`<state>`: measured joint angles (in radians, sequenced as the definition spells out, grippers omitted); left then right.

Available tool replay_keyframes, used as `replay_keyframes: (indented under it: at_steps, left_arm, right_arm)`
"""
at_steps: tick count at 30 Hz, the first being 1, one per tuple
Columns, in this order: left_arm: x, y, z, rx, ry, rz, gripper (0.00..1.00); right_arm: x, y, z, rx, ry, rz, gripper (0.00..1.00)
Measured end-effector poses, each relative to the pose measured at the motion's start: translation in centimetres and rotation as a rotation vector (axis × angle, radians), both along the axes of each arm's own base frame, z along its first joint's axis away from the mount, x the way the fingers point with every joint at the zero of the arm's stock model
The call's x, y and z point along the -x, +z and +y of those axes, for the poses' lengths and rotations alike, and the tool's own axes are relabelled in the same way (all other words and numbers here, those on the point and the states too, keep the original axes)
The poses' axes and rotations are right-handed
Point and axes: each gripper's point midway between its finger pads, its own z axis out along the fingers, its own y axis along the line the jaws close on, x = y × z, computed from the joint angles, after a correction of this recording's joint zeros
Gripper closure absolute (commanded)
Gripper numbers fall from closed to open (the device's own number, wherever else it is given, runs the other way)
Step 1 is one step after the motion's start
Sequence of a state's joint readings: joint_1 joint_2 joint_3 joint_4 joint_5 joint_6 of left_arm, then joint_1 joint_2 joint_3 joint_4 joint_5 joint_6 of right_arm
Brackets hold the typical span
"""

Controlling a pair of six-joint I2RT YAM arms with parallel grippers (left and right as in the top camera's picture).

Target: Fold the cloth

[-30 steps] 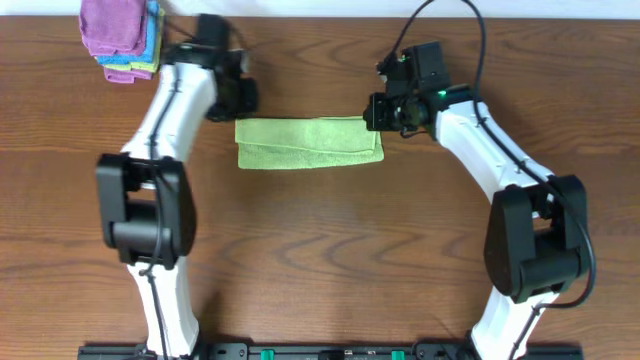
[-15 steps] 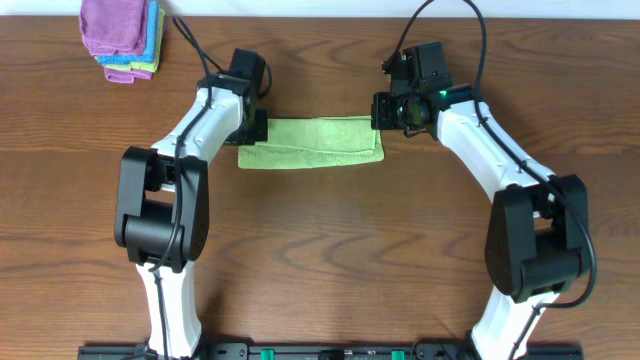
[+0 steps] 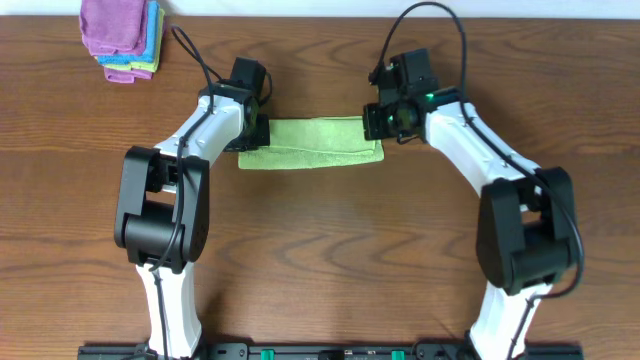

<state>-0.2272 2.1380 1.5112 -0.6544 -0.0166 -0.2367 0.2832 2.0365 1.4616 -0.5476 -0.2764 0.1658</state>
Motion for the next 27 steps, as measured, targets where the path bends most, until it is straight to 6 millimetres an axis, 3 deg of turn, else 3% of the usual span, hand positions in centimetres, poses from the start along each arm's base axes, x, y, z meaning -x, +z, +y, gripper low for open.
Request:
replay_keyframes:
  at_steps: [14,18,27]
  left_arm:
    - [2.2,-0.1,-0.7,0.053,-0.009,0.094,0.94]
    - [2.9,-0.2,-0.8,0.058,-0.01,0.122,0.94]
    - [2.5,-0.2,-0.9,0.067,-0.011,0.099,0.94]
  right_arm:
    - [0.0,-4.8,-0.7,0.062,0.0,0.059,0.99]
    - [-0.2,-4.9,-0.9,0.073,-0.006,0.051,0.99]
    - [2.9,-5.2,-1.2,0.121,0.011,0.182,0.99]
